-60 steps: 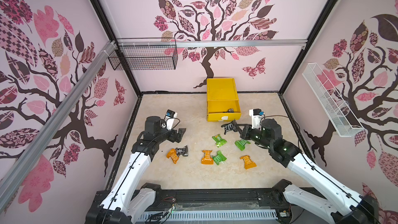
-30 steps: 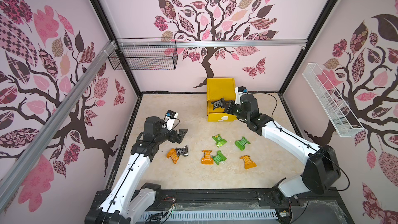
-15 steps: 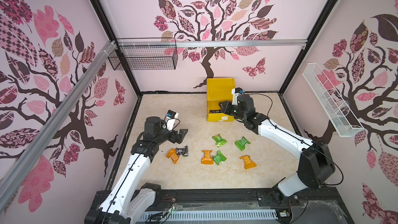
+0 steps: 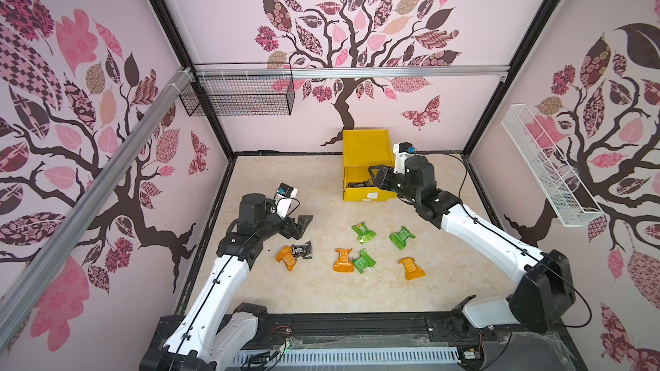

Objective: Place the cookies into the drawer by color
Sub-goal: Place the cookie in the drawer, then pick up the cookie at the center of the board.

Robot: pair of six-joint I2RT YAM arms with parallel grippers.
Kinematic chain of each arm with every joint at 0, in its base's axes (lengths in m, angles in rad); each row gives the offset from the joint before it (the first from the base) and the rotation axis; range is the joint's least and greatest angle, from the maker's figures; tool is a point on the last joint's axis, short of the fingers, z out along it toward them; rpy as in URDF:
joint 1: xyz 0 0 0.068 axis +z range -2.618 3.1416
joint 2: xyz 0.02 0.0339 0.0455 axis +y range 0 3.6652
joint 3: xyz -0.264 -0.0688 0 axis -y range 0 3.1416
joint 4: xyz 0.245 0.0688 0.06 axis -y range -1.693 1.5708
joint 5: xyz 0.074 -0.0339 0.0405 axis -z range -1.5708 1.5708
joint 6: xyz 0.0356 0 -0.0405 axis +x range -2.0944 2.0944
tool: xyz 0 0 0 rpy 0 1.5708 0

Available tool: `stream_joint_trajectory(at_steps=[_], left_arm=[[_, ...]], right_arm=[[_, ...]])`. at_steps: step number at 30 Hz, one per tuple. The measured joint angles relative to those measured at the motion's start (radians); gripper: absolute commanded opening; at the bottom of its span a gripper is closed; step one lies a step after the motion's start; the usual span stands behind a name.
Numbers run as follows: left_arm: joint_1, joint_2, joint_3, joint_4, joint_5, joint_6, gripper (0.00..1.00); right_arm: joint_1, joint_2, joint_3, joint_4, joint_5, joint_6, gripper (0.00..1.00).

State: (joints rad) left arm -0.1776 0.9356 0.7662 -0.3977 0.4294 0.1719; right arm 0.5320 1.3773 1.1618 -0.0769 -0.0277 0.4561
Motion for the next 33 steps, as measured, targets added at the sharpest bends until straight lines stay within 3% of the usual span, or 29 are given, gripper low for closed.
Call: stream_joint_trajectory(at_steps=[7,21,33], left_arm=[[0.0,0.0,-0.002,-0.018,0.02,0.057,0.98],[0.003,-0.002,-0.011,-0.047,0.019,0.117,0.97],[0.007,0.015,-0.011,-0.055,0.018,0.135,0.98]], right_arm=[[0.0,-0.093,-0.019,-0.058,0.022,-0.08,0.66],[0.0,-0.353,-0.078,-0.267,0.11,-0.294,0.98],[-0.001,-0.561,-0.254,-0.374,0.223,-0.47,0.99]])
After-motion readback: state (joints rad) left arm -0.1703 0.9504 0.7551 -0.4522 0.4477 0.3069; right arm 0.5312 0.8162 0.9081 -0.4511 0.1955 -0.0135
